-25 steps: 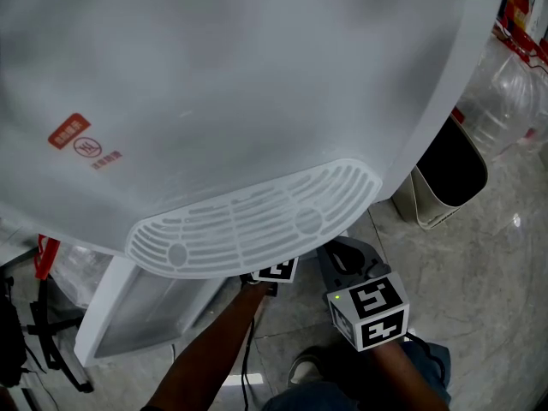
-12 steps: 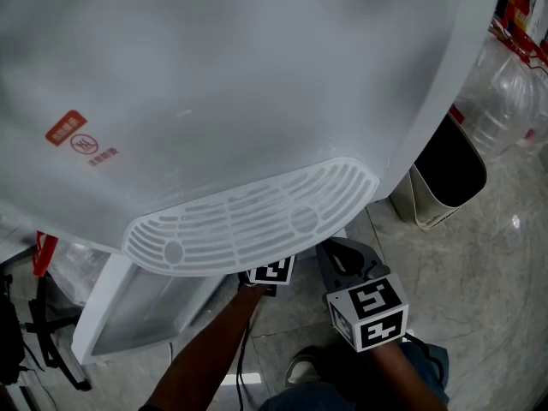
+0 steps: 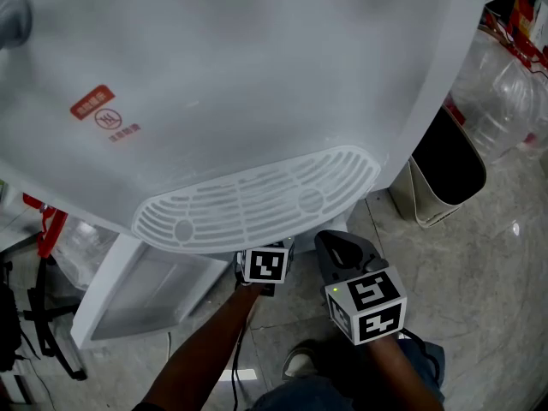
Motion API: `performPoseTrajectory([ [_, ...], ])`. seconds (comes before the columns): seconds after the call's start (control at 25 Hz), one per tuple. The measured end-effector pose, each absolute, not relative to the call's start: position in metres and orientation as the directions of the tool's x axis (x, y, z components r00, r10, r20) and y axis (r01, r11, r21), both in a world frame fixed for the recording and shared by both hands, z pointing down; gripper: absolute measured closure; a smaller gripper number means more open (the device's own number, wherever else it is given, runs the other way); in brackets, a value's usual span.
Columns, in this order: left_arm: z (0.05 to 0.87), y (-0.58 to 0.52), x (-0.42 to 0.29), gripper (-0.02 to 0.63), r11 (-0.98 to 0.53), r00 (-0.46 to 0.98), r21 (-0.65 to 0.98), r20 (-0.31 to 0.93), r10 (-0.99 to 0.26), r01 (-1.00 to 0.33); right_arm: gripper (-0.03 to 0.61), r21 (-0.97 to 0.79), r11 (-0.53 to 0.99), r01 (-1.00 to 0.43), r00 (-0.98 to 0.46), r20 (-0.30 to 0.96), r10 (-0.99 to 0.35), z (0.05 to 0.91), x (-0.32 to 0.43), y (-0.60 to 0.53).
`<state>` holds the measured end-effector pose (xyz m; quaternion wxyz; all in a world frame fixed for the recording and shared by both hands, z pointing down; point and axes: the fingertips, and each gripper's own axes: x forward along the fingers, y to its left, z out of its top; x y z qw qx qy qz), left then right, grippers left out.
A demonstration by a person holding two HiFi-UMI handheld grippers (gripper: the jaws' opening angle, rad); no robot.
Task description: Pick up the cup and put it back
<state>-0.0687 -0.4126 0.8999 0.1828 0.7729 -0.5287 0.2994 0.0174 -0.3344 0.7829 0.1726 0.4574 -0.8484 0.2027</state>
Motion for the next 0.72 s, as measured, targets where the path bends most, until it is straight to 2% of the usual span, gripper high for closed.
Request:
performPoseTrajectory([
  [0.28,0.885,-0.386,-0.073,0.293,-0.356,0.286,0.025,0.65,-0.704,-0.934,0.556,-0.183,0.529,-0.829,-0.547,0.462,-0.698,0.77,0.005,-0.328],
  [0.72,0.817,-0.343,-0.057,0.295,-0.366,0.328,0.049,0.565,-0.757,-0.929,0.556,-0.171,0.574,-0.801,-0.585,0.425,-0.69,0.742,-0.004,-0.306],
])
